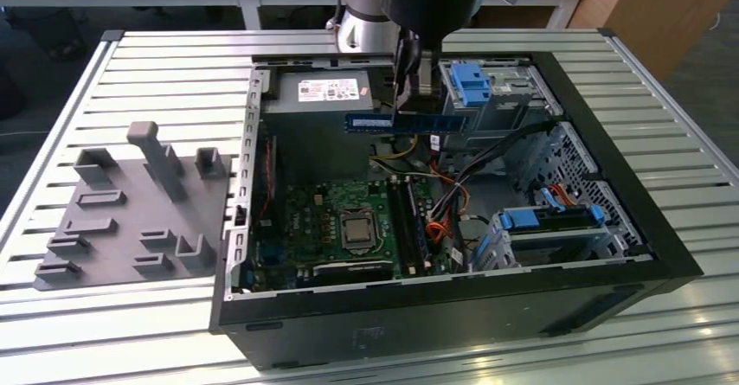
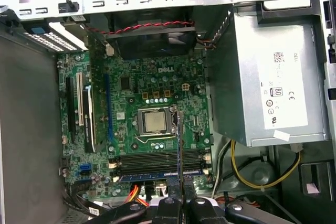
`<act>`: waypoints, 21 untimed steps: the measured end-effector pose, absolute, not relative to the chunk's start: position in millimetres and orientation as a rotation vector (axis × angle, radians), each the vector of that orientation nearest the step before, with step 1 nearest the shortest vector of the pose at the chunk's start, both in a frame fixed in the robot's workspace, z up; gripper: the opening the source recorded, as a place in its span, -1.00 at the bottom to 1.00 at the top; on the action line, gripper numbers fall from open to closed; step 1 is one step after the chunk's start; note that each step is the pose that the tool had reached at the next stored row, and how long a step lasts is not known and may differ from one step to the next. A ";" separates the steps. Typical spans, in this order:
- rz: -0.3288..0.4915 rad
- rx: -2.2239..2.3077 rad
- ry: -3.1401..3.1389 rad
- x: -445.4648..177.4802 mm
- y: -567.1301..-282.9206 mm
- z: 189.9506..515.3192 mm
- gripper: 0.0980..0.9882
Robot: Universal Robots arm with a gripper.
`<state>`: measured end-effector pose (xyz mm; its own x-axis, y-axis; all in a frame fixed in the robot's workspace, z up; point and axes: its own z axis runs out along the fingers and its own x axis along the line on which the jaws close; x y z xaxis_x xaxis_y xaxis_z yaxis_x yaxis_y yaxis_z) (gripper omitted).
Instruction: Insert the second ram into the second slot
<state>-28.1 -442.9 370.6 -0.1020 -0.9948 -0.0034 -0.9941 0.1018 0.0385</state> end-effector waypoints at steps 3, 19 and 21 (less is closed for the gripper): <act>-0.048 2.082 -2.321 -28.1 -442.8 370.5 -0.91; -0.049 2.049 -2.351 -28.1 -442.9 370.5 -0.91; -0.049 2.045 -2.355 -28.1 -442.9 370.5 -0.91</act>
